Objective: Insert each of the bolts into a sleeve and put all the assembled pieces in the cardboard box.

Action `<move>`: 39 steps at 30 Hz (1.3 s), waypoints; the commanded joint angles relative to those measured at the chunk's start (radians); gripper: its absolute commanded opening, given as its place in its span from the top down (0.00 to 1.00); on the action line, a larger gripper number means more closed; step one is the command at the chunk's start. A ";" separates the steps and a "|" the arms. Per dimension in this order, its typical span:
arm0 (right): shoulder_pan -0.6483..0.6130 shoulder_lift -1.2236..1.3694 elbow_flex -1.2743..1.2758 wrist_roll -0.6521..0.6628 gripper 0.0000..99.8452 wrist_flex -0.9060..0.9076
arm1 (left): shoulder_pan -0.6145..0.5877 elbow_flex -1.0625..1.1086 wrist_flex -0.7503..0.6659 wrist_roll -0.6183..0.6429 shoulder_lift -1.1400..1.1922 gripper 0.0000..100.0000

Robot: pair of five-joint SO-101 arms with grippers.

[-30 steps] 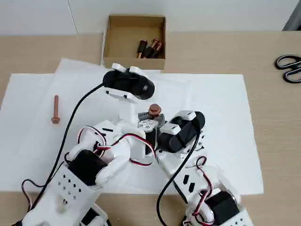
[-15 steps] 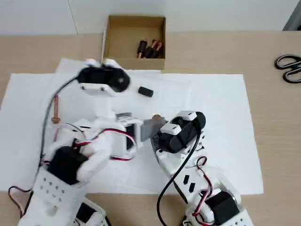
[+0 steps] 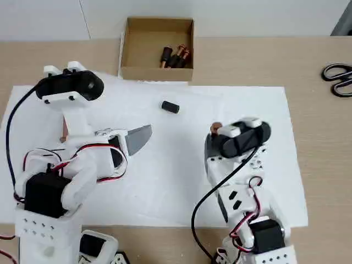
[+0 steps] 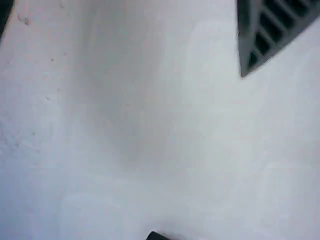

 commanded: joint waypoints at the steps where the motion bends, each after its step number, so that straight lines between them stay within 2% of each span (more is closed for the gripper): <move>1: 0.008 0.166 -0.183 0.014 1.00 -0.102 | -0.003 -0.042 -0.003 -0.009 -0.017 0.70; 5: 0.010 0.490 -0.344 0.014 1.00 -0.312 | -0.003 -0.042 -0.005 -0.008 -0.017 0.70; 11: 0.012 1.050 -0.555 0.014 1.00 -0.743 | -0.002 -0.041 -0.028 -0.008 -0.017 0.70; 16: 0.064 1.480 -0.806 0.012 1.00 -1.090 | -0.002 -0.042 -0.034 -0.008 -0.017 0.70; 22: 0.079 1.899 -1.200 0.009 1.00 -1.201 | -0.002 -0.038 -0.048 -0.008 -0.014 0.70; 28: 0.051 2.181 -1.482 0.009 1.00 -1.282 | -0.008 -0.038 -0.048 -0.008 -0.011 0.70; 39: 0.016 2.460 -1.642 0.012 0.99 -1.277 | -0.008 -0.033 -0.055 -0.008 -0.009 0.70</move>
